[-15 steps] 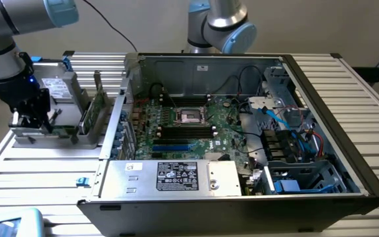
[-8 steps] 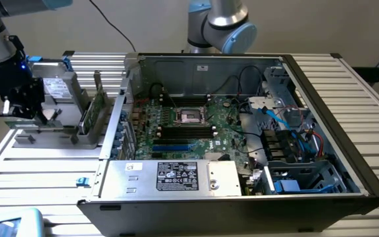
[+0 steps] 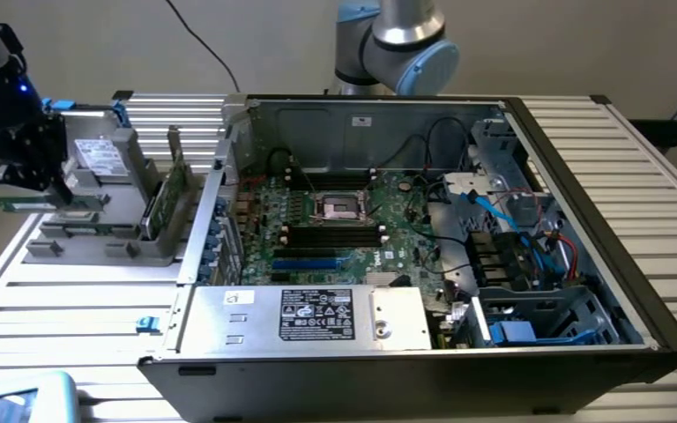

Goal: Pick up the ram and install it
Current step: 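Pick up the ram and move it above insertion slot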

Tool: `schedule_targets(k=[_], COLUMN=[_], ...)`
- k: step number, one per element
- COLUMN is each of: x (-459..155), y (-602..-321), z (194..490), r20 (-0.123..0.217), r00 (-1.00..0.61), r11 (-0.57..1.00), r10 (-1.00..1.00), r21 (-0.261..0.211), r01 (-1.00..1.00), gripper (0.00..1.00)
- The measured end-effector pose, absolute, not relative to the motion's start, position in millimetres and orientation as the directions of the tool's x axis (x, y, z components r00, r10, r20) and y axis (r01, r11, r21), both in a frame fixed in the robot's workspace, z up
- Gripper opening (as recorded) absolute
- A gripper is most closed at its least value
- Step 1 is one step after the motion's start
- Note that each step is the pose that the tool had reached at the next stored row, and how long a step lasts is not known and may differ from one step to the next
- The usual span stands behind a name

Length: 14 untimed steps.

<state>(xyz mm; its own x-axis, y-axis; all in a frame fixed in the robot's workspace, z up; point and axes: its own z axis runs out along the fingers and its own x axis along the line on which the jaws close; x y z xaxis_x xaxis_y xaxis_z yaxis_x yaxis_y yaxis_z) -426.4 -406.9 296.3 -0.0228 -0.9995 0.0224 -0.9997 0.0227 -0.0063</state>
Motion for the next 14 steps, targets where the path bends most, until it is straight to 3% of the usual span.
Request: schedule_targets(k=[14], x=[-399], y=[-407], z=[352], r20=[0.022], r00=[-0.023], r11=[0.023], r10=[-0.999], r21=[-0.006], r01=[-1.000], gripper=[0.13])
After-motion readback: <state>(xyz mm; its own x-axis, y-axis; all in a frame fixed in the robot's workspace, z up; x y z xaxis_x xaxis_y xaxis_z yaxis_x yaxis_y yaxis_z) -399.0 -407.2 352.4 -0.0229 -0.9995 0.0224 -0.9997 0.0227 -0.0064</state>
